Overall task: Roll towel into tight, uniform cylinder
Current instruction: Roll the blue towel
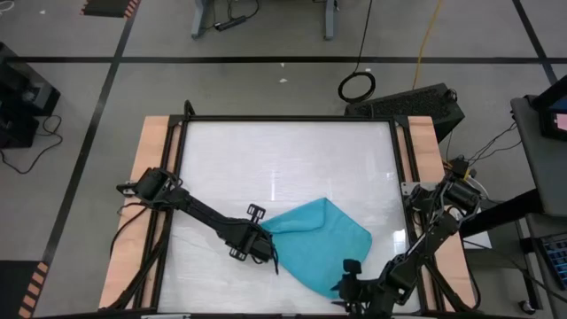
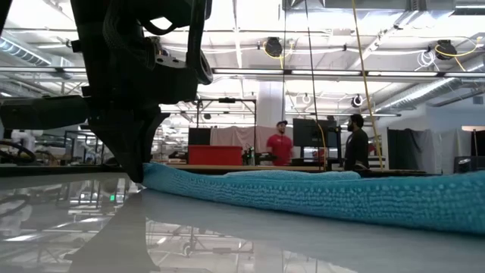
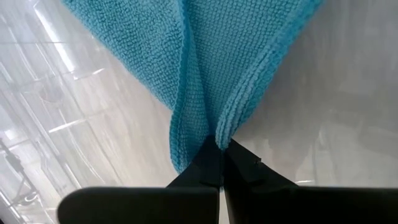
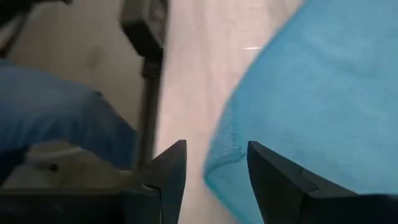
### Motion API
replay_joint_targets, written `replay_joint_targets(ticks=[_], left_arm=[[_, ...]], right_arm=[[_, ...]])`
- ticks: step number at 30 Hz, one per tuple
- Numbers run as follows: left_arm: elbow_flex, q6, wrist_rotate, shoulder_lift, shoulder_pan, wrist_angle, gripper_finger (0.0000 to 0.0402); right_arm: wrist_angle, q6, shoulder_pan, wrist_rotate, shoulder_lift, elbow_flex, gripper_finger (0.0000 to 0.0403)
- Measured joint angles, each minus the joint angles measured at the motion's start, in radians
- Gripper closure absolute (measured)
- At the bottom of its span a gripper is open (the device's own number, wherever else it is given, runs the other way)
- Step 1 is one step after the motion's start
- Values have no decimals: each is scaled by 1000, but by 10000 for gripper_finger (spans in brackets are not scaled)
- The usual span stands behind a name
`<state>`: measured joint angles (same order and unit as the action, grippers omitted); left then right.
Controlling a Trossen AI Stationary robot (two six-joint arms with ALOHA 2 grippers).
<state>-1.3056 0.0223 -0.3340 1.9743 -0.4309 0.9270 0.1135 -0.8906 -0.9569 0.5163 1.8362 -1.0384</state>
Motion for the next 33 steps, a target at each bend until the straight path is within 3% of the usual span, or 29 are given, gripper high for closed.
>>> replay_joint_targets(ticks=[13,23,33], left_arm=[[0,25,0,0,0,0,399],[0,26,0,0,-3,1,399],[0,25,0,0,-3,4,399]], right_arm=[[-27,-28,0,2,0,4,259],[-35,-75,2,2,108,5,273],[-89,-36,0,2,117,4,290]])
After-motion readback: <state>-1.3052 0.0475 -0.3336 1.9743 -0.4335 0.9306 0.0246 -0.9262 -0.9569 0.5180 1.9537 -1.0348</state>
